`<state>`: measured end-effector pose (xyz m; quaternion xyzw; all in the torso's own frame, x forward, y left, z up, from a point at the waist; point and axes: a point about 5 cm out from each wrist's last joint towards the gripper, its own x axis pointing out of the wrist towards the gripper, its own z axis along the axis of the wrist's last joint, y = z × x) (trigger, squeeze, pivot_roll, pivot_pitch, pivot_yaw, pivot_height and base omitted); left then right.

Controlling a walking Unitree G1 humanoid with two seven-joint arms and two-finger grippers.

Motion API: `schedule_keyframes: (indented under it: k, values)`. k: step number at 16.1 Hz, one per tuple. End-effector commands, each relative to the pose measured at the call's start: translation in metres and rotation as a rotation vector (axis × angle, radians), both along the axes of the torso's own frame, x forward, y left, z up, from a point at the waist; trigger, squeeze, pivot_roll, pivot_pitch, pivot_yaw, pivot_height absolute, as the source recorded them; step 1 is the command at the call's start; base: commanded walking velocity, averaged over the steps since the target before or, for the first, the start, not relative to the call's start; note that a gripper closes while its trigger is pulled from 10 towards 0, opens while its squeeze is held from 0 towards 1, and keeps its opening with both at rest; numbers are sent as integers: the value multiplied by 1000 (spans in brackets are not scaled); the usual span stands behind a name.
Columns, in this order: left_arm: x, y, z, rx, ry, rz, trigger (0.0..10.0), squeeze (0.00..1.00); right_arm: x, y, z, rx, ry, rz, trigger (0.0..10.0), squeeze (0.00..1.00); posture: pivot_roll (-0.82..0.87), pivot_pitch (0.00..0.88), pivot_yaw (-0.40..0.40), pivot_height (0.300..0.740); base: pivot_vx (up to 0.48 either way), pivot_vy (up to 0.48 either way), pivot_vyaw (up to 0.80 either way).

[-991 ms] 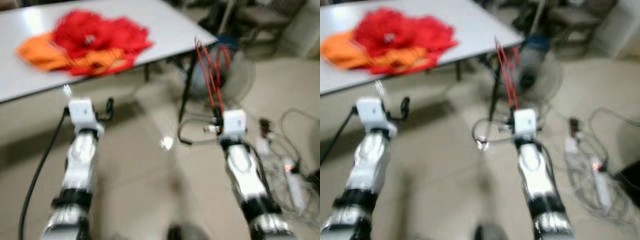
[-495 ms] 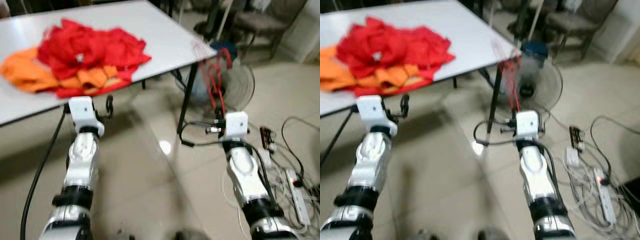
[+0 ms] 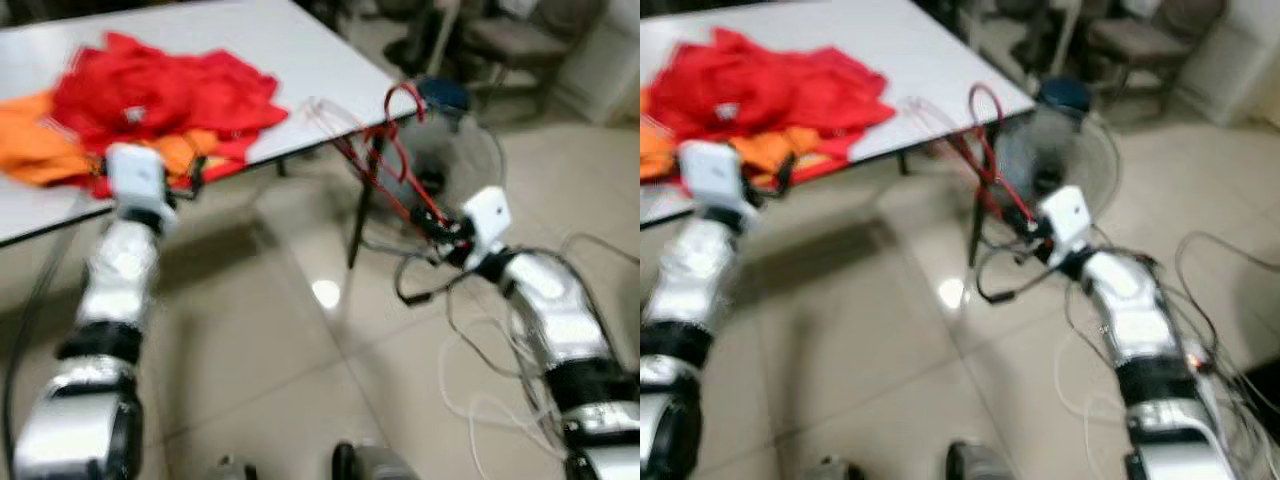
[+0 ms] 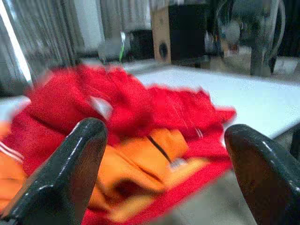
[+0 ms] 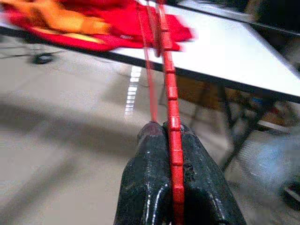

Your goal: Hang hanger

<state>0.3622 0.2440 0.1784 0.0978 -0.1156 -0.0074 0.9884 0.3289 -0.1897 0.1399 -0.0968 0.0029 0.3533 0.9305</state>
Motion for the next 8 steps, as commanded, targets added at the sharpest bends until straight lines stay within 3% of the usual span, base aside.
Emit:
schedule_keyframes:
  k: [1,3,5,7,8]
  values:
    - [6,2,24,22,-56,-78,10000,0,-9,1,6,-33,44,168,0,0,-147,108,-33,740,0,0,0]
    - [9,4,47,111,-72,-235,10000,0,-20,-6,8,-75,148,338,0,0,-146,112,-33,740,0,0,0]
    - [8,3,52,153,-50,-341,10000,0,-22,-9,7,-95,178,371,0,0,-145,114,-32,740,0,0,0]
    - [-4,-2,56,330,75,-695,10000,0,-22,-14,14,-115,195,429,0,0,-137,115,-31,740,0,0,0]
    - [-7,1,56,392,121,-738,10000,0,-21,-17,16,-112,193,424,0,0,-137,115,-30,740,0,0,0]
